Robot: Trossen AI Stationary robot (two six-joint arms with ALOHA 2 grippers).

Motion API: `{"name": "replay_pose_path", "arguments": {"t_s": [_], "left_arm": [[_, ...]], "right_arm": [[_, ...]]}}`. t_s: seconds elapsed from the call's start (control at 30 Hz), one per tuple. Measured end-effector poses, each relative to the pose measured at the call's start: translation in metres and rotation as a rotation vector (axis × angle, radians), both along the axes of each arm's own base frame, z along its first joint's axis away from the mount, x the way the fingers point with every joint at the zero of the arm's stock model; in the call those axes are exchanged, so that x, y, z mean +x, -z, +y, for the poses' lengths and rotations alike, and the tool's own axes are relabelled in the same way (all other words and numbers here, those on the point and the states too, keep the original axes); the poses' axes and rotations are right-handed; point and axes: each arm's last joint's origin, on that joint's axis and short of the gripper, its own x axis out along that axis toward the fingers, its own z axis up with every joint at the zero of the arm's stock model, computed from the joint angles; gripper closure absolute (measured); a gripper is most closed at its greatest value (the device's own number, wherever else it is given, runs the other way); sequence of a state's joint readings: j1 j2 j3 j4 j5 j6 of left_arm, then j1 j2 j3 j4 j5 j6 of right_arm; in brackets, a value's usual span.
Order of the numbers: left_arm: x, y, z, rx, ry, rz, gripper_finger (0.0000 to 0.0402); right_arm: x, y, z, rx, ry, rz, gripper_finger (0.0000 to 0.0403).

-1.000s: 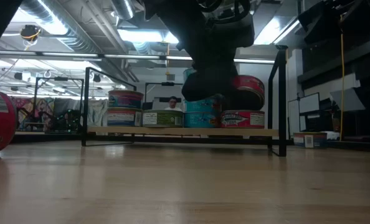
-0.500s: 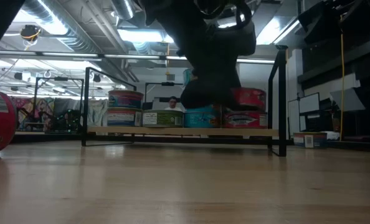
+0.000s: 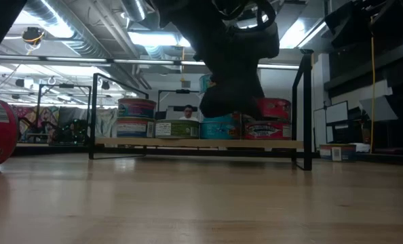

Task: Stack canned seafood by type on shelf
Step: Stack the red tuna can on top of the red tuna can on the shelf, then stack the blue-pink tuna can on top of the blue-pink tuna can on the shelf

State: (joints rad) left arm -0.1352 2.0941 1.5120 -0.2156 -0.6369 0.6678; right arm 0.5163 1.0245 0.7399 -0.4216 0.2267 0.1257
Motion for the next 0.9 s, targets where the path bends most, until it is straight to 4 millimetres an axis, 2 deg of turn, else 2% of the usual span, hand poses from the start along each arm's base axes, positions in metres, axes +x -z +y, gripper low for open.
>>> {"name": "replay_pose_path", "arguments": {"t_s": [0.47,0.63,0.9], "left_arm": [[0.006,-0.006,0.011,-0.024,-0.042,-0.094,0.0188],[0.005,-0.006,0.001,-0.025,-0.02,-0.094,0.0188],[0.0,-0.007,-0.032,-0.03,0.051,-0.096,0.0188]], "right_arm": [[0.0,0.0,0.0,0.0,0.0,0.0,0.0157],[0.0,0.0,0.0,0.016,0.014,0.003,0.0157],[-0.006,-0.008,-0.004,0.057,0.053,-0.033,0.0157]]}}
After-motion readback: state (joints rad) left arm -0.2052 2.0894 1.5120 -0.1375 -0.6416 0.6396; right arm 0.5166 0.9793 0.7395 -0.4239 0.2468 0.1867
